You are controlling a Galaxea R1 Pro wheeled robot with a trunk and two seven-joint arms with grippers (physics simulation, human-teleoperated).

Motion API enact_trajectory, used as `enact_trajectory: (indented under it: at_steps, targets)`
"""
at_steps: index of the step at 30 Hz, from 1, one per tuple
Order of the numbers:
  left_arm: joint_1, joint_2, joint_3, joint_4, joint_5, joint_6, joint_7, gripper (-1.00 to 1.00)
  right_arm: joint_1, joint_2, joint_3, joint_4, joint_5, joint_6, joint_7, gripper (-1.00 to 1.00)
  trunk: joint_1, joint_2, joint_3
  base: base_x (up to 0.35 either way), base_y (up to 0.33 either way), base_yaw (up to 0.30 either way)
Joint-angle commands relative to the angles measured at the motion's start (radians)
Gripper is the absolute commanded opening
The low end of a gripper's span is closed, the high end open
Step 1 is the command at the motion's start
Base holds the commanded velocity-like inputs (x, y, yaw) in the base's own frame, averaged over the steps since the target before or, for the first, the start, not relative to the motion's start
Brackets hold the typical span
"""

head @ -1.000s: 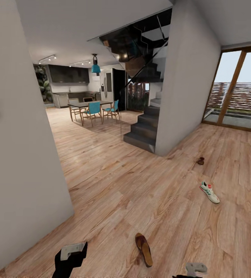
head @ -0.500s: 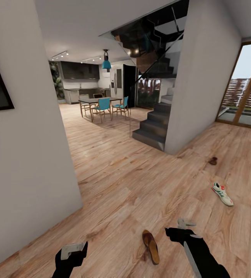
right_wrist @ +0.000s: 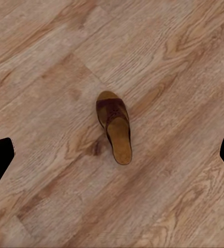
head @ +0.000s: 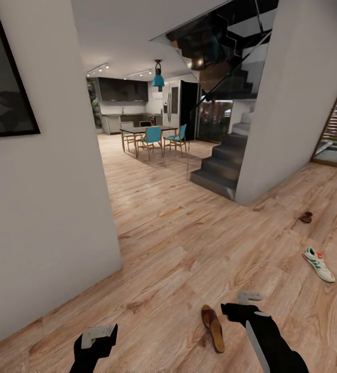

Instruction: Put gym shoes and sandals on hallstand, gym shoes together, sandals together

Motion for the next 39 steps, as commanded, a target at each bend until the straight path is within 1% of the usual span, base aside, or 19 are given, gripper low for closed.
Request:
enact_trajectory:
  at_steps: [1,12,19,25,31,35,37,39]
  targets:
    - [-0.001,0.000,0.000,0.000,0.010,-0.002,0.000,1.00,0.000,0.001,-0.002,-0.001,0.001,0.005,0.000,1.00,0.004,-0.008,-0.006,0.000,0.000,0.191]
    - [-0.001,0.000,0.000,0.000,0.010,-0.002,0.000,1.00,0.000,0.000,-0.003,0.000,0.000,0.004,0.001,1.00,0.046,-0.085,-0.055,0.000,0.000,0.167]
    - [-0.001,0.000,0.000,0.000,0.010,-0.002,0.000,1.00,0.000,-0.003,-0.005,0.000,-0.005,0.004,0.001,1.00,0.073,-0.134,-0.089,0.000,0.000,0.040]
    - [-0.001,0.000,0.000,0.000,0.010,-0.002,0.000,1.00,0.000,-0.007,-0.006,0.001,-0.007,0.004,0.002,1.00,0.096,-0.176,-0.117,0.000,0.000,-0.063]
    - [-0.001,0.000,0.000,0.000,0.010,-0.002,0.000,1.00,0.001,-0.008,-0.006,0.002,-0.008,0.003,0.002,1.00,0.119,-0.218,-0.145,0.000,0.000,-0.157]
    - [-0.001,0.000,0.000,0.000,0.010,-0.002,0.000,1.00,0.001,-0.009,-0.006,0.002,-0.002,-0.003,0.003,1.00,0.134,-0.246,-0.163,0.000,0.000,-0.176]
    - [-0.001,0.000,0.000,0.000,0.010,-0.002,0.000,1.00,0.002,-0.009,-0.006,0.003,0.000,-0.026,0.003,1.00,0.142,-0.260,-0.172,0.000,0.000,-0.179]
    - [-0.001,0.000,0.000,0.000,0.010,-0.002,0.000,1.00,0.002,-0.009,-0.005,0.011,0.001,-0.113,0.003,1.00,0.150,-0.274,-0.181,0.000,0.000,-0.180]
